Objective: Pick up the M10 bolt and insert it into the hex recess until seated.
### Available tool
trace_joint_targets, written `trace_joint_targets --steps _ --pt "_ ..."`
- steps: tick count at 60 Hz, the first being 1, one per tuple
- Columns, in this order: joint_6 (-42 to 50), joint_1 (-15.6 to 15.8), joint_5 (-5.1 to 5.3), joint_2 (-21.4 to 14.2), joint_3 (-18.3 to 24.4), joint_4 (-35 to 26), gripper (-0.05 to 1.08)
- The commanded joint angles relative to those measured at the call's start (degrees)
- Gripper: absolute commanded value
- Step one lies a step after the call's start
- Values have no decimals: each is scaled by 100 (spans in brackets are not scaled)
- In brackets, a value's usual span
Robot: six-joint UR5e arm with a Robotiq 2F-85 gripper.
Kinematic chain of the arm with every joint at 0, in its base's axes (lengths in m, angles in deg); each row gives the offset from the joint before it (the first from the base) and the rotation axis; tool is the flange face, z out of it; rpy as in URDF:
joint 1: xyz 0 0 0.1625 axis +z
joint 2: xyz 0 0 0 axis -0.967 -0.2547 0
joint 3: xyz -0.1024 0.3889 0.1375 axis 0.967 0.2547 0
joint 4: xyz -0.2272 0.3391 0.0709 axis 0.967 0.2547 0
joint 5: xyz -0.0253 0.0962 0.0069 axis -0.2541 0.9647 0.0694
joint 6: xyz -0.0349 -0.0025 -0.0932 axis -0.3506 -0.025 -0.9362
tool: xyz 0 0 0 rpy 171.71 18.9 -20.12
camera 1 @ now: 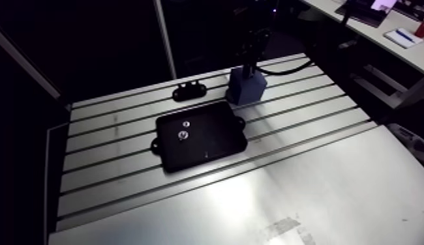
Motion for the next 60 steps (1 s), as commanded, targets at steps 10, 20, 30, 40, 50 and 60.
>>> trace_joint_targets --steps 10,20,30,40,50,60 --pt "-222 8 20 -9 -8 43 74" --pt "-242 33 20 -26 -15 52 59" --pt "-225 52 11 -94 -66 68 25" --pt "-147 52 50 -122 -27 118 12" --pt "144 36 158 -287 26 184 11" --pt "341 18 188 -325 27 159 13"
